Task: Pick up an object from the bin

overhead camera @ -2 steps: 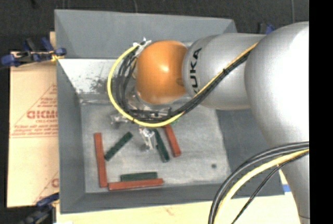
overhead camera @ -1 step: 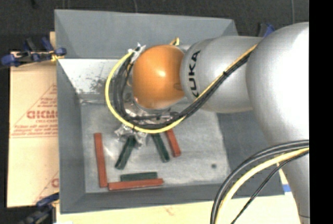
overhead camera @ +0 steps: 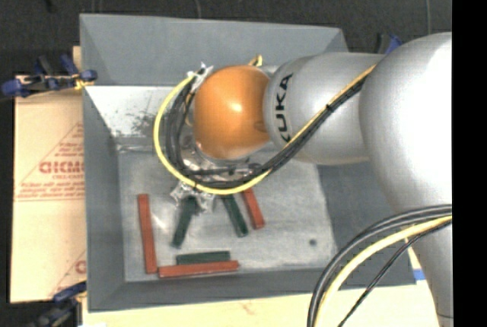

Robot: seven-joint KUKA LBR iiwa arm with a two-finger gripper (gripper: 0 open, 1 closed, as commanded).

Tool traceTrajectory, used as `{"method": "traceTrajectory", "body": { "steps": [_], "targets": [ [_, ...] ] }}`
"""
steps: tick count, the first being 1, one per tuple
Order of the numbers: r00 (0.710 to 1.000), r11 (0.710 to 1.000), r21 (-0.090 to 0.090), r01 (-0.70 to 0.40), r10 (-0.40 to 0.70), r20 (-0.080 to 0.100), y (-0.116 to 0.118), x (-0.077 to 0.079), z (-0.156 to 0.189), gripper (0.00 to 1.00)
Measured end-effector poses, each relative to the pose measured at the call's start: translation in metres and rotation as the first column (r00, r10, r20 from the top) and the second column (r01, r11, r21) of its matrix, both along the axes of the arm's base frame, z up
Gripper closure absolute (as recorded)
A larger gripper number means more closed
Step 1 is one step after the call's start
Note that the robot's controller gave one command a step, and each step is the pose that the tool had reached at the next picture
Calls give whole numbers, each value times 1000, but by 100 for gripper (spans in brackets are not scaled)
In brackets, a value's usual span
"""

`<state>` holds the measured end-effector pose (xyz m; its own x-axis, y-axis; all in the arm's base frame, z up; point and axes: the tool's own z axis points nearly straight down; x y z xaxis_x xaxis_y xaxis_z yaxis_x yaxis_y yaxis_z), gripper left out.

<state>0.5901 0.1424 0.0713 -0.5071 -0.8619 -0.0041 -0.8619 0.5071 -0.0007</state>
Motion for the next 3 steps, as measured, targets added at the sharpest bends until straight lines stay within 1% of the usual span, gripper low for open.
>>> {"method": "traceTrajectory", "body": {
  "steps": [1, 2, 3],
  "targets": [
    [1000, 1000, -3, -17, 17, -7, -2, -6, 48, 100],
    [997, 997, -2, -75, 75, -6, -23, -55, 14, 0],
    [997, 997, 1, -71, 71, 2, -22, -52, 17, 100]
  ]
}}
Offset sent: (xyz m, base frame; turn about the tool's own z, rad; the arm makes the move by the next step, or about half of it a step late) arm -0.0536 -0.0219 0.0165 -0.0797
